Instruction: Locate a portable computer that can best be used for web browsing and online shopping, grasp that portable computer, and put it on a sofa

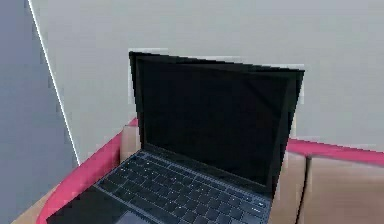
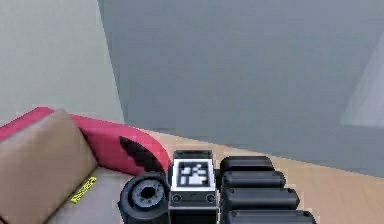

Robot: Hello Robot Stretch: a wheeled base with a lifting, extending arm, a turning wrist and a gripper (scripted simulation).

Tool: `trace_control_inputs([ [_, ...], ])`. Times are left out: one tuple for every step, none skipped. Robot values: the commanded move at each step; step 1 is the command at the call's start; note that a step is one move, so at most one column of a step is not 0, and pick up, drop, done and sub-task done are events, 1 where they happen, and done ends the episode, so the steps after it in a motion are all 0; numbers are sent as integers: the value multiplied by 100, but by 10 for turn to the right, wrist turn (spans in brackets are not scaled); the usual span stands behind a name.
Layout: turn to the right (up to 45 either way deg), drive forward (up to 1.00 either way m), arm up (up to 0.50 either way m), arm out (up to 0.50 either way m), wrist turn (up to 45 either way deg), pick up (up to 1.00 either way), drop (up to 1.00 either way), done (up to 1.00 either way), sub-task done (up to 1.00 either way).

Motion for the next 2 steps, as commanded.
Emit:
trace_control_inputs([
  [450, 0, 0, 0, 0, 0, 0, 0, 0],
  [450, 0, 0, 0, 0, 0, 0, 0, 0],
])
